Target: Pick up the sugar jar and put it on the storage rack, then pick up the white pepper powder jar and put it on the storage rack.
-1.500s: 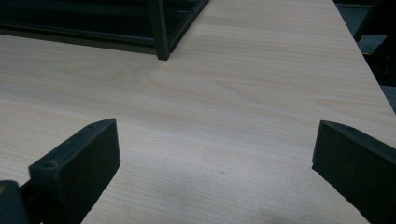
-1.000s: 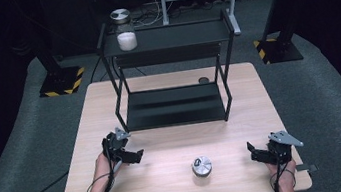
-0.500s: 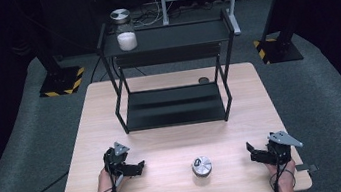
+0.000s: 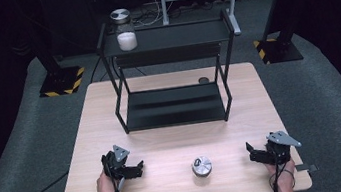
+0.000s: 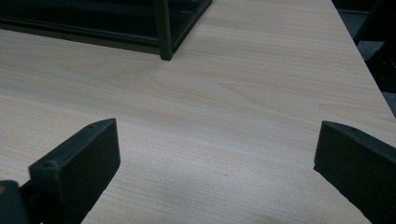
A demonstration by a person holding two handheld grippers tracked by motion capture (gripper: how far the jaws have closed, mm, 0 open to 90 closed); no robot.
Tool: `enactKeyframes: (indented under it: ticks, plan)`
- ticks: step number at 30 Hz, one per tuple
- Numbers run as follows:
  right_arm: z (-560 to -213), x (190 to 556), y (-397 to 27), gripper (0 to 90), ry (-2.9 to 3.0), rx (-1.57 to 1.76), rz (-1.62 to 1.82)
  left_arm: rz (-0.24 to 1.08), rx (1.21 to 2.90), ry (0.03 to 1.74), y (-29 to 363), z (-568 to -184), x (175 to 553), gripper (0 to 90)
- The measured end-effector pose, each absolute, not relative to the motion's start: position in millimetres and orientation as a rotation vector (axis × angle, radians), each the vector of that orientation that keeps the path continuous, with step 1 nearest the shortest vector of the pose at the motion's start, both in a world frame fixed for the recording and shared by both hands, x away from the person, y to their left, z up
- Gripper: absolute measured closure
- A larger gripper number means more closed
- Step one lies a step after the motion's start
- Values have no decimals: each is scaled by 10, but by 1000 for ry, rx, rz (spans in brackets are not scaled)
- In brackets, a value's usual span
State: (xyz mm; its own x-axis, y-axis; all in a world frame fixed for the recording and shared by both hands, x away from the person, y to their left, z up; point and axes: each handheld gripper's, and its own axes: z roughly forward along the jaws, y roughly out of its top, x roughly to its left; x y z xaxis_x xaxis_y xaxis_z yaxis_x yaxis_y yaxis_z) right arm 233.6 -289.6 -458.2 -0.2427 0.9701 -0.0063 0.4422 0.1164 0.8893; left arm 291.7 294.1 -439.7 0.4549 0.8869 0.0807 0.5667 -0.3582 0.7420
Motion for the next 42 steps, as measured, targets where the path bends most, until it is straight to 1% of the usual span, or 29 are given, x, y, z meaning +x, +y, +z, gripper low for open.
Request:
enactKeyframes:
  ticks: [9,15,18,23,29,42]
  plan:
    - [-4573,2347,-2867,0,1770,1378,1054,553,2064,1212,3067,-4378,2987,0]
    - [-4569,2349,-2860,0,1763,1394,1053,566,2060,1229,3047,-4374,2942,0]
    - [-4561,2347,-2874,0,1771,1403,1059,548,2051,1248,3056,-4371,2928,0]
    - [-4545,2301,-2768,0,1758,1413,1008,547,2022,1297,3052,-4373,2904,0]
    - [-4549,2112,-2607,0,1738,1420,983,552,2015,1309,3040,-4374,2897,0]
    - [-4538,1497,-2128,0,1841,1317,1061,559,2011,1321,3022,-4373,2898,1]
